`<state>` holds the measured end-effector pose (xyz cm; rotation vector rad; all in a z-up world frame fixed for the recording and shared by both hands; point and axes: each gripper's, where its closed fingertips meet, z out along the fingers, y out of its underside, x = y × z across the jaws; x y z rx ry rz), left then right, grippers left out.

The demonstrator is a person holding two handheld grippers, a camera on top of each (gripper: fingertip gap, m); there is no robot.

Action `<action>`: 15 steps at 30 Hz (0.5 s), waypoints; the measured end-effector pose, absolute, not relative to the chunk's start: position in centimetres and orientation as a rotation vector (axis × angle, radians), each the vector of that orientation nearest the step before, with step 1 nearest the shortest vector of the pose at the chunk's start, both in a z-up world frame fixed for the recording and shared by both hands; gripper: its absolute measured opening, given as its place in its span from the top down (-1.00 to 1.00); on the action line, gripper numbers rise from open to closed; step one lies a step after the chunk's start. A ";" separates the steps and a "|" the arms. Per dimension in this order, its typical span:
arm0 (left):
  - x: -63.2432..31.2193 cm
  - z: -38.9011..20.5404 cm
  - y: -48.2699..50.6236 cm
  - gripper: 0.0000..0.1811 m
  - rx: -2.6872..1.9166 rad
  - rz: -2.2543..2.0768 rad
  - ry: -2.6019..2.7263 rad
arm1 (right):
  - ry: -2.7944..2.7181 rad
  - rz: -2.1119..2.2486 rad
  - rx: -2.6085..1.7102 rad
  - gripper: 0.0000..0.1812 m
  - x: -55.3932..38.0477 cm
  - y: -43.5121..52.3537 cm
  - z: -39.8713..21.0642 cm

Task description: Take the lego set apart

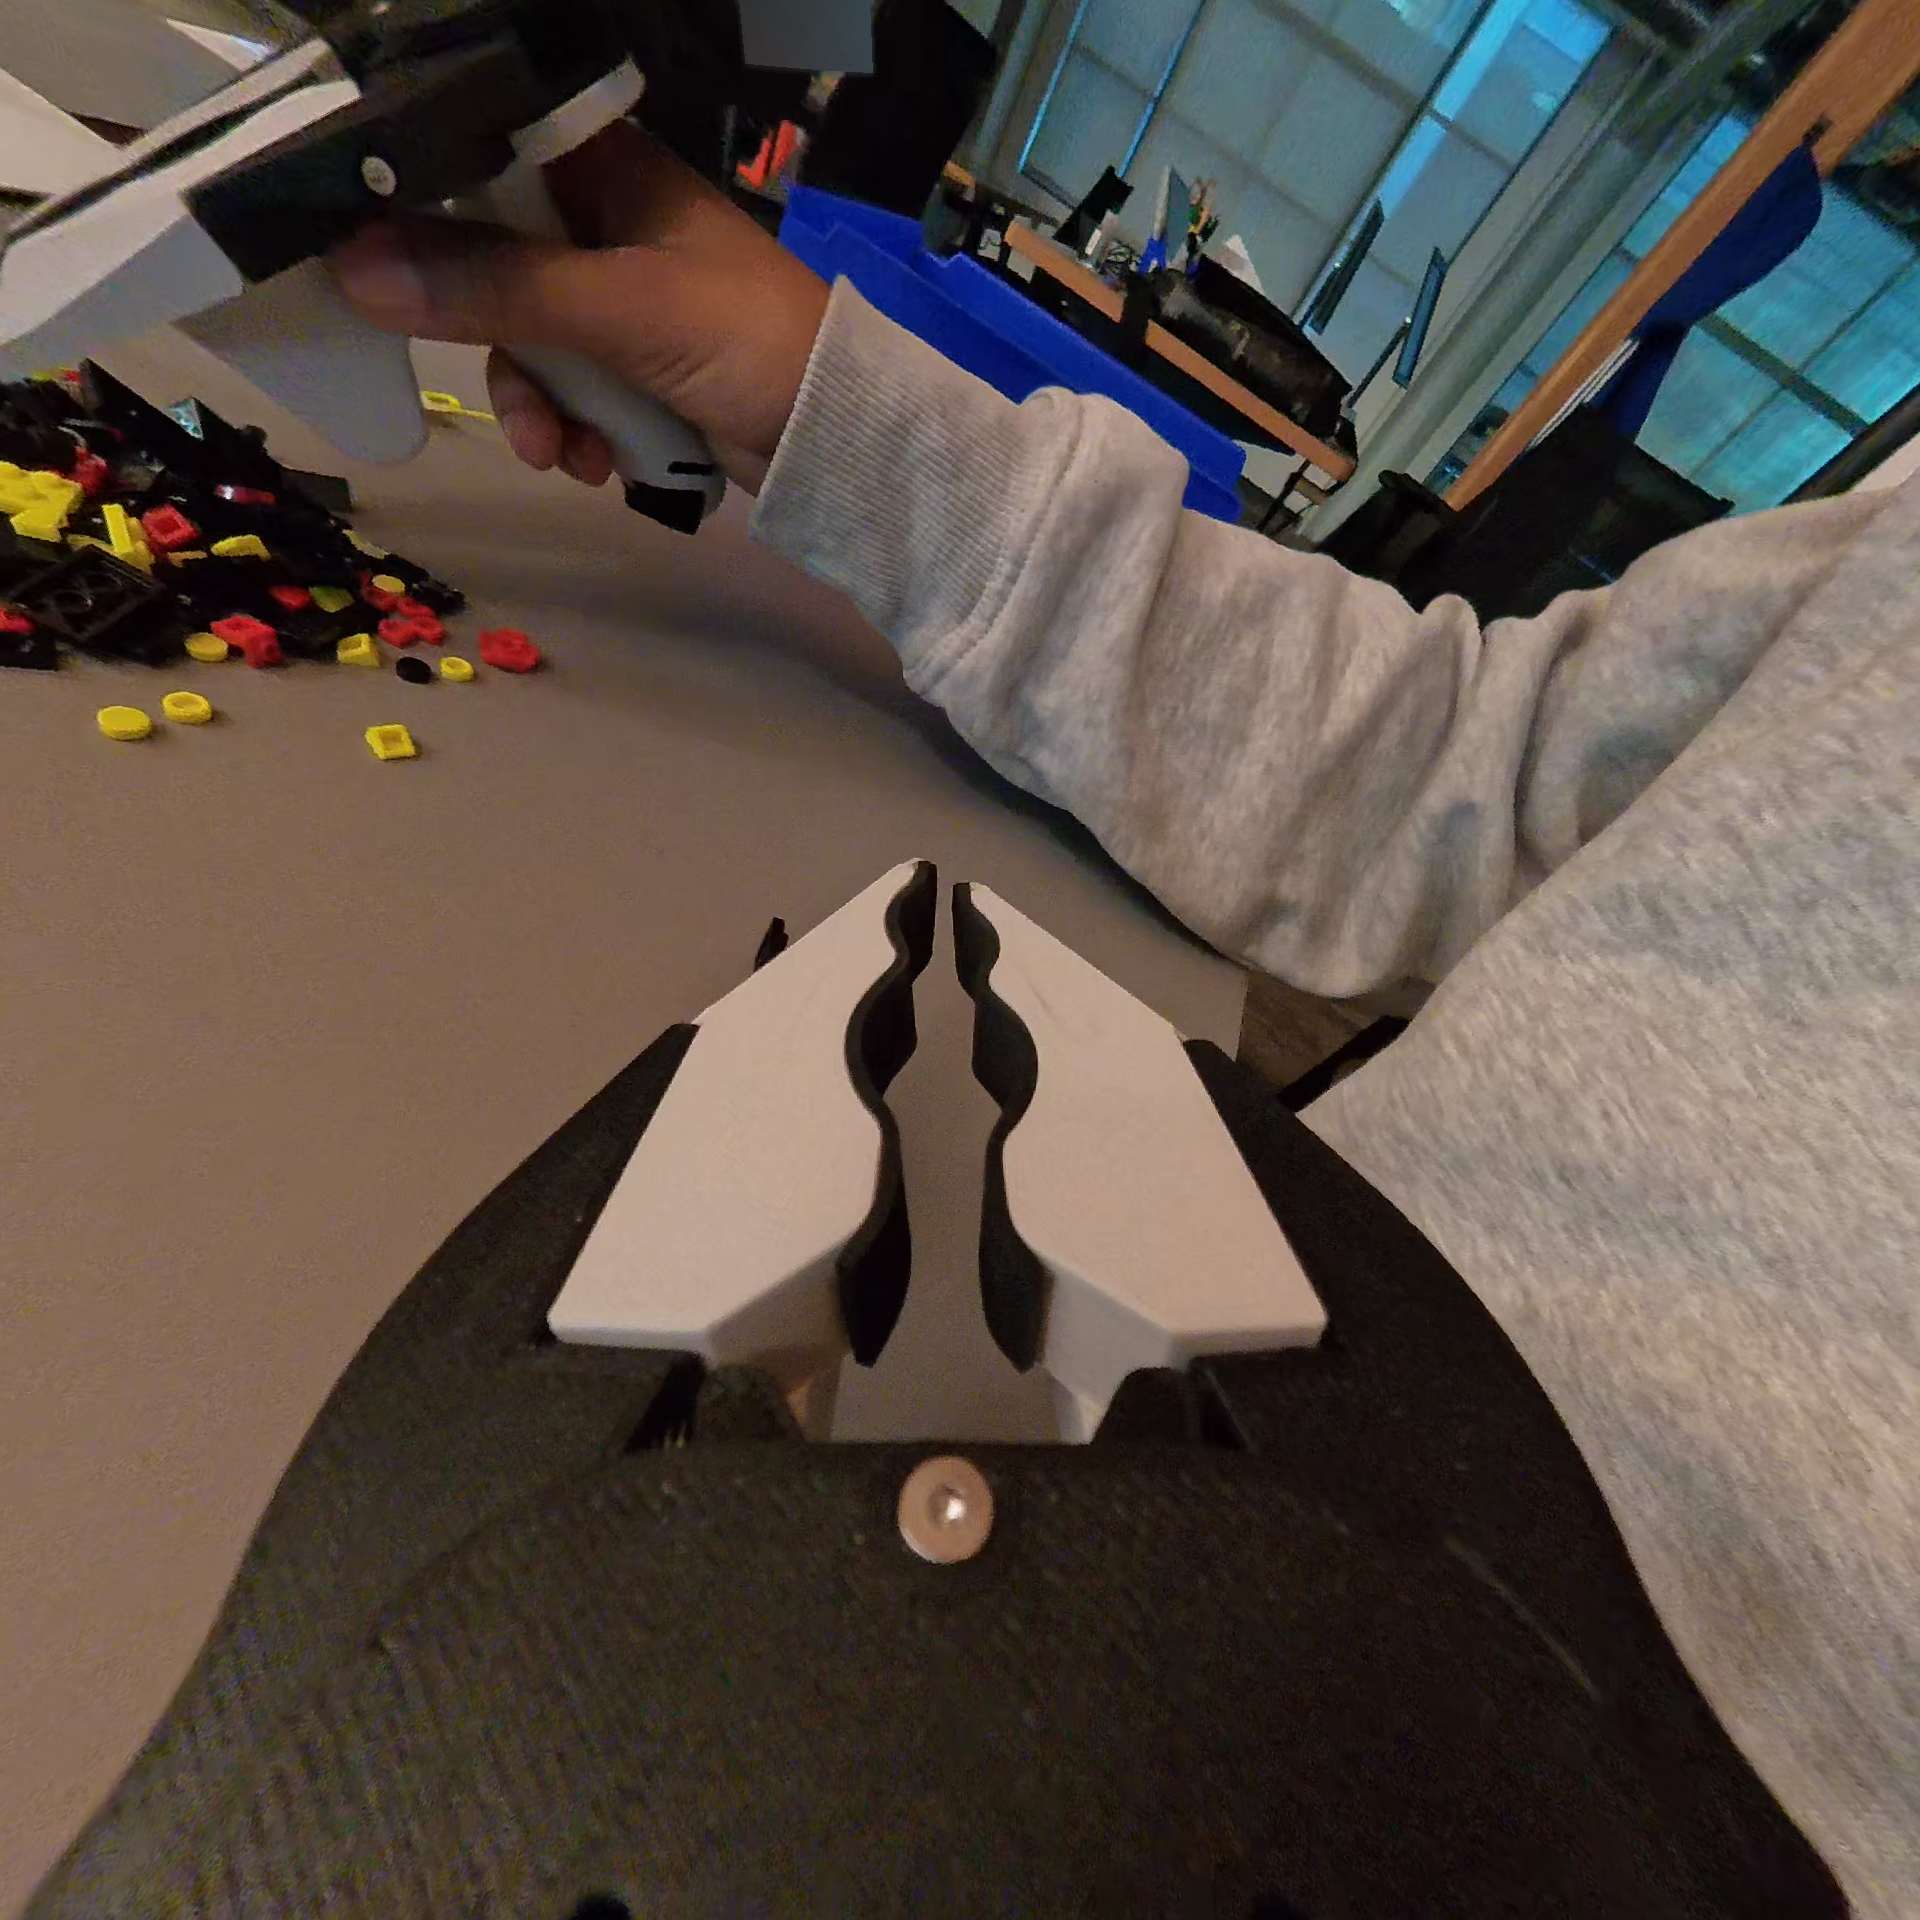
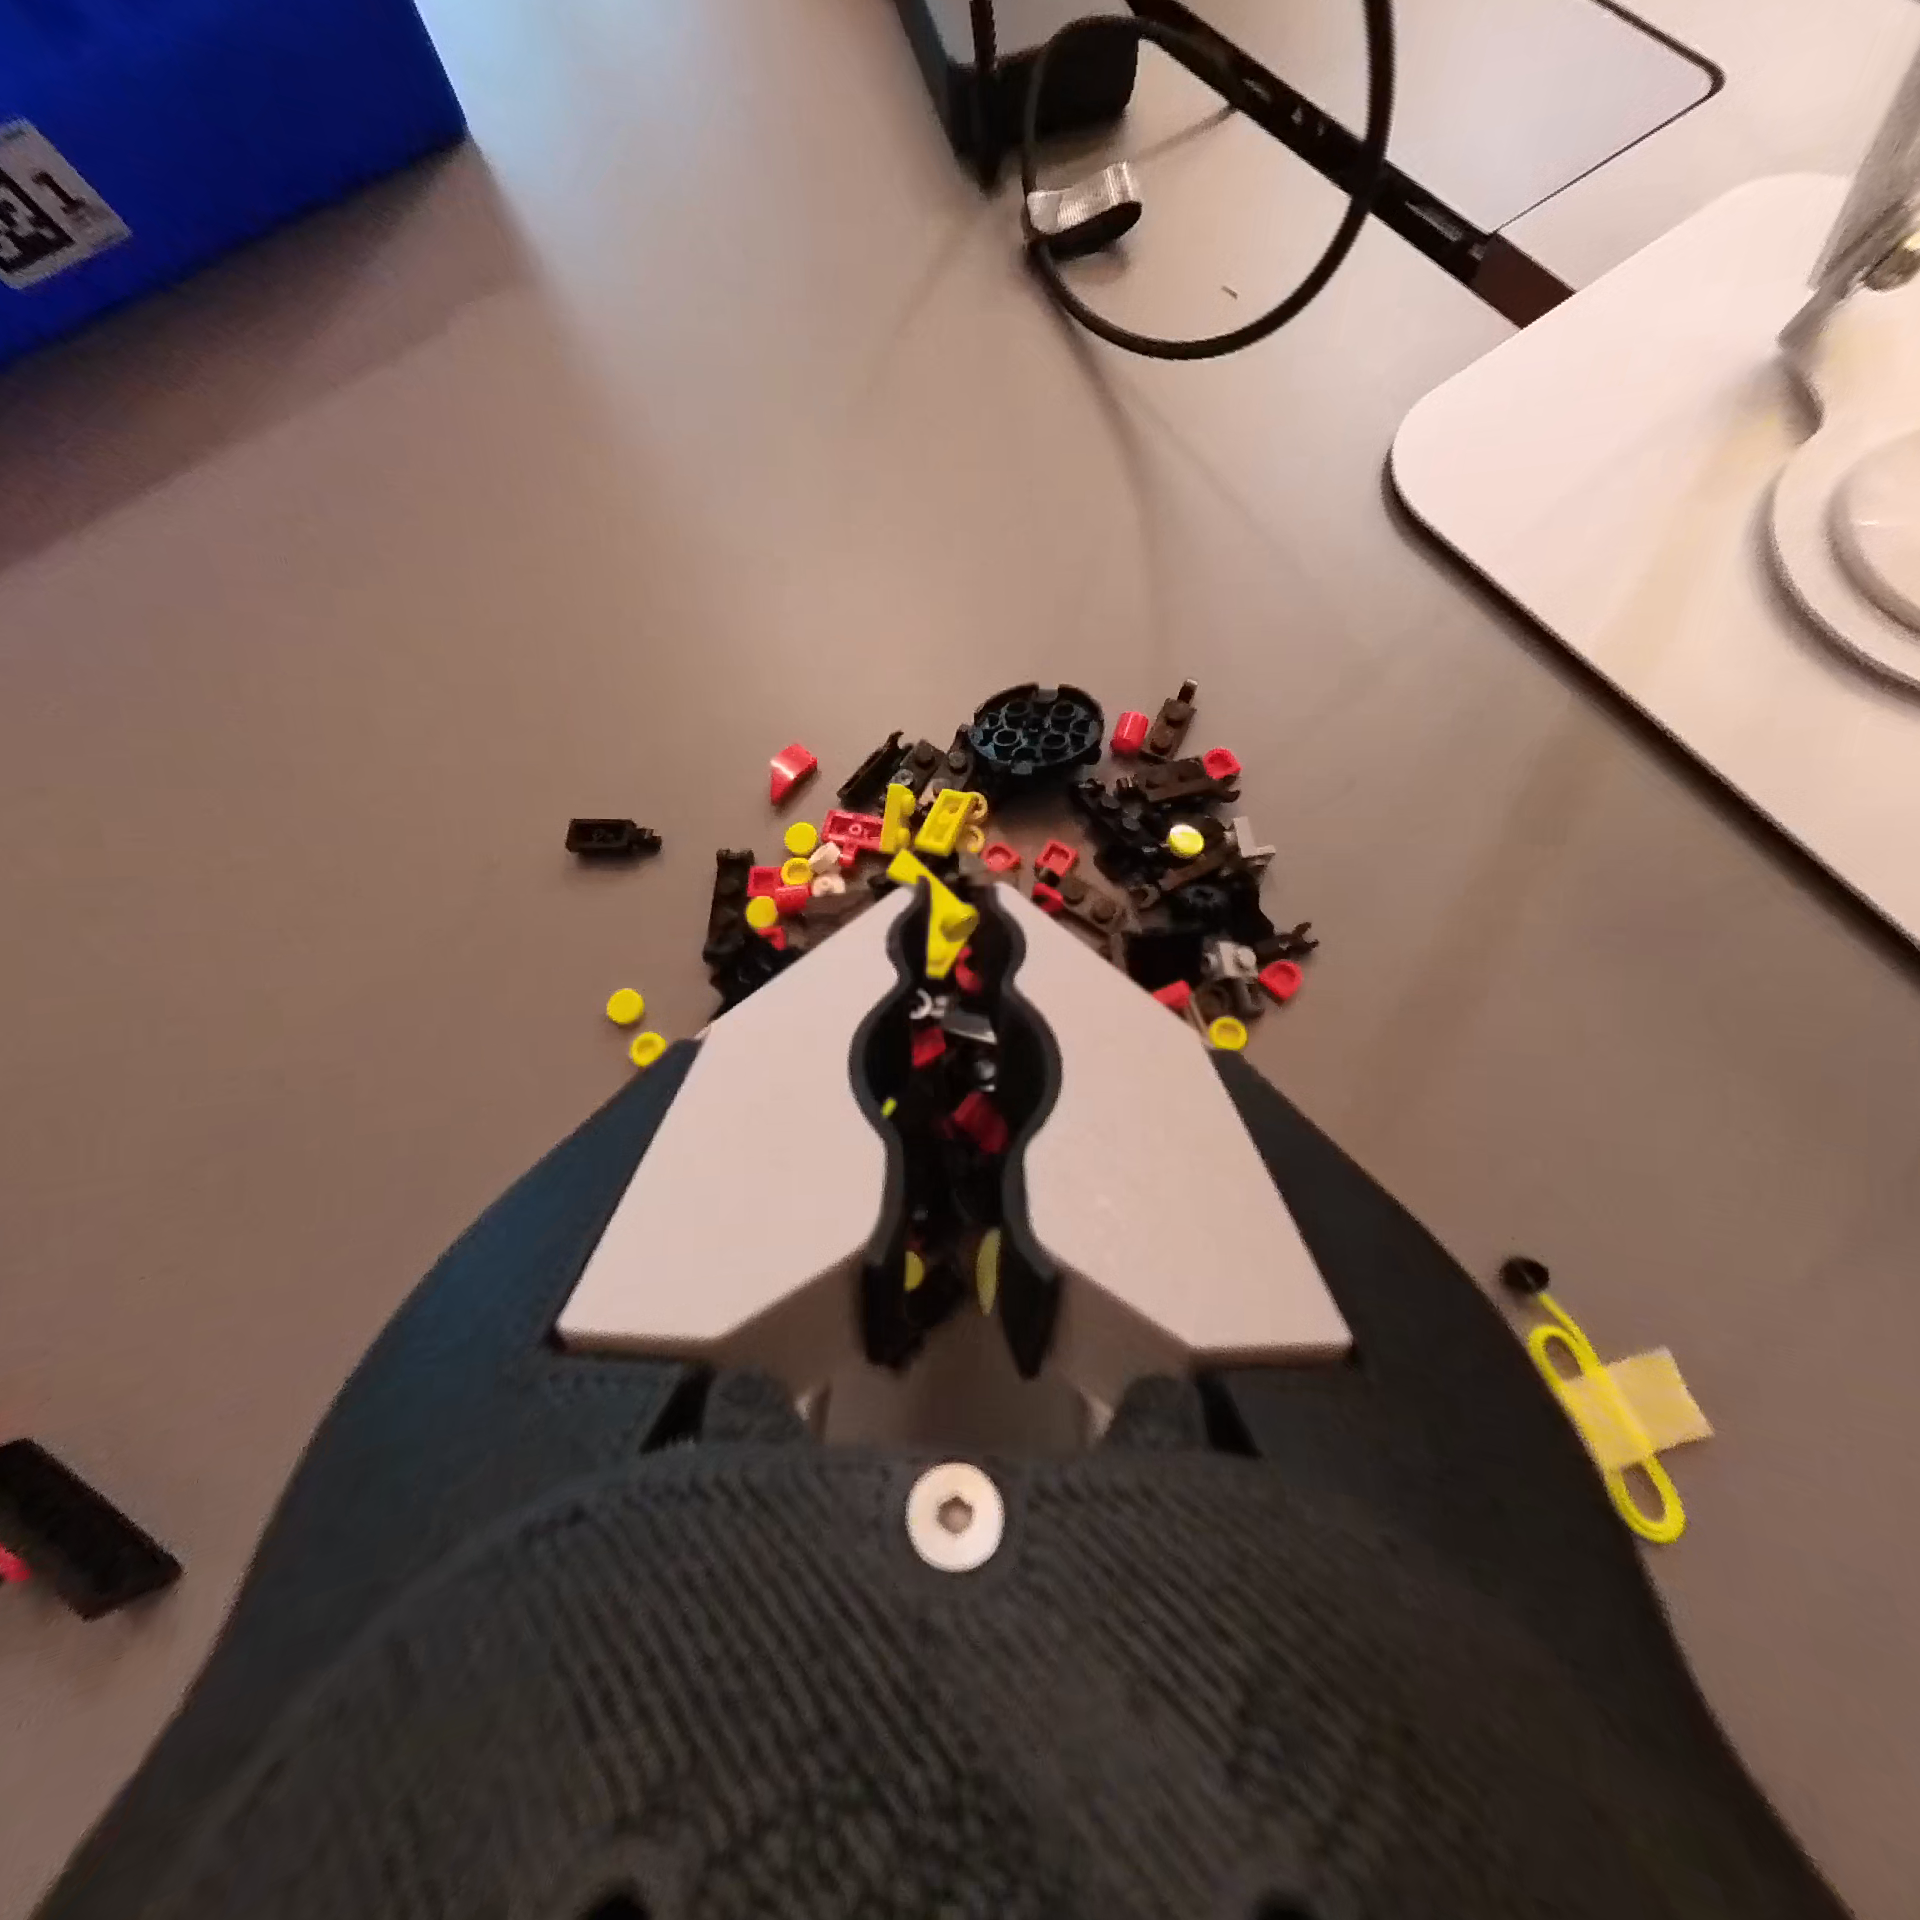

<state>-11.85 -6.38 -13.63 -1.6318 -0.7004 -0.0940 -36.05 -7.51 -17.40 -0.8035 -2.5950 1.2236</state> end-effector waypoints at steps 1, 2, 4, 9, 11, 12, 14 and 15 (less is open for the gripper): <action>-11.9 -13.6 -6.4 0.98 -1.631 -0.090 -0.700 | -2.594 1.228 -0.818 0.87 -36.1 -7.7 -17.3; -11.9 -13.6 -6.5 0.98 -1.630 -0.088 -0.700 | -2.584 1.247 -0.832 0.85 -36.2 -7.8 -17.1; -11.9 -13.5 -6.6 0.98 -1.626 -0.091 -0.701 | -2.549 1.298 -0.856 0.85 -36.3 -7.7 -16.3; -12.0 -13.4 -6.7 0.98 -1.618 -0.099 -0.702 | -2.485 1.425 -0.901 0.82 -35.8 -6.4 -13.9; -12.0 -13.4 -6.7 0.98 -1.620 -0.096 -0.702 | -2.461 1.486 -0.918 0.81 -35.1 -5.9 -12.7; -12.0 -13.5 -6.7 0.98 -1.623 -0.090 -0.704 | -2.453 1.522 -0.920 0.80 -34.4 -5.7 -12.2; -12.4 -13.6 -7.1 0.98 -1.633 -0.060 -0.720 | -2.449 1.586 -0.906 0.78 -32.4 -5.5 -11.6; -12.6 -13.6 -7.4 0.98 -1.636 -0.043 -0.726 | -2.448 1.604 -0.890 0.77 -31.2 -5.4 -11.5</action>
